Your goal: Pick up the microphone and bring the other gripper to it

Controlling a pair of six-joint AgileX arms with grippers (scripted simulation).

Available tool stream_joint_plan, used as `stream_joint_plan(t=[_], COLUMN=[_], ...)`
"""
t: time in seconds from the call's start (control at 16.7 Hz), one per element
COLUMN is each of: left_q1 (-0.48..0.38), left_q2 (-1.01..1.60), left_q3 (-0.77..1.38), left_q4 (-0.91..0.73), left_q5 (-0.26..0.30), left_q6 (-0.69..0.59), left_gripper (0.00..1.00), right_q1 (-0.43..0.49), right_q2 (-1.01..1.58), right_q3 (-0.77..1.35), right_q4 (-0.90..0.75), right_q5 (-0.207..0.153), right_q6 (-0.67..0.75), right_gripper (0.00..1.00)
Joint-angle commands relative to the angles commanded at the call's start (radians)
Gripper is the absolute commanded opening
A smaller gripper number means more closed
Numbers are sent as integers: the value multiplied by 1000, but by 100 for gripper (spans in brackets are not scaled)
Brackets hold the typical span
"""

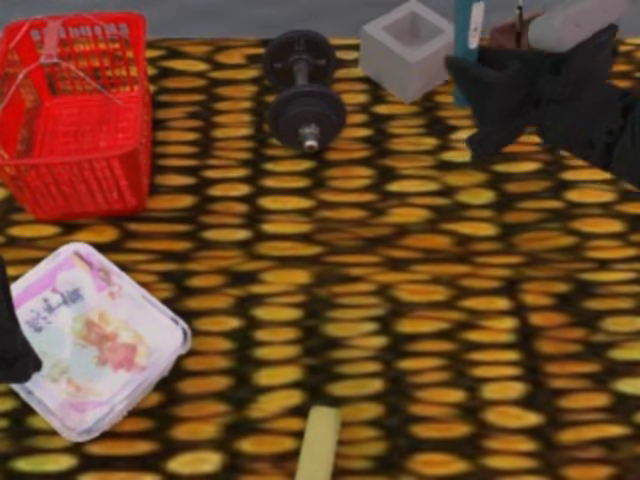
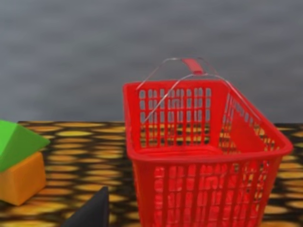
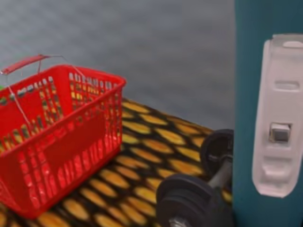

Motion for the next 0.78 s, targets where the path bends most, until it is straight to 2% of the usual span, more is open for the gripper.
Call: stream_joint_plan(t=[0.18, 0.54, 0.66, 0.78], left_q1=[0, 0, 0, 0], left_q2=[0, 0, 0, 0], left_q3=[0, 0, 0, 0], left_q4=[0, 0, 0, 0], left_q5=[0, 0, 0, 0], left_q6=[0, 0, 0, 0], left_gripper=[100, 100, 100, 100], right_q1=[-3, 5, 40, 105], right_q2=[-48, -50, -42, -30], right_q3=[-28, -26, -32, -44], right_q4=[93, 103, 133, 185], right_q5=[-41, -41, -7, 56], right_q6=[-29, -29, -30, -30], right_gripper=[0, 0, 0, 0])
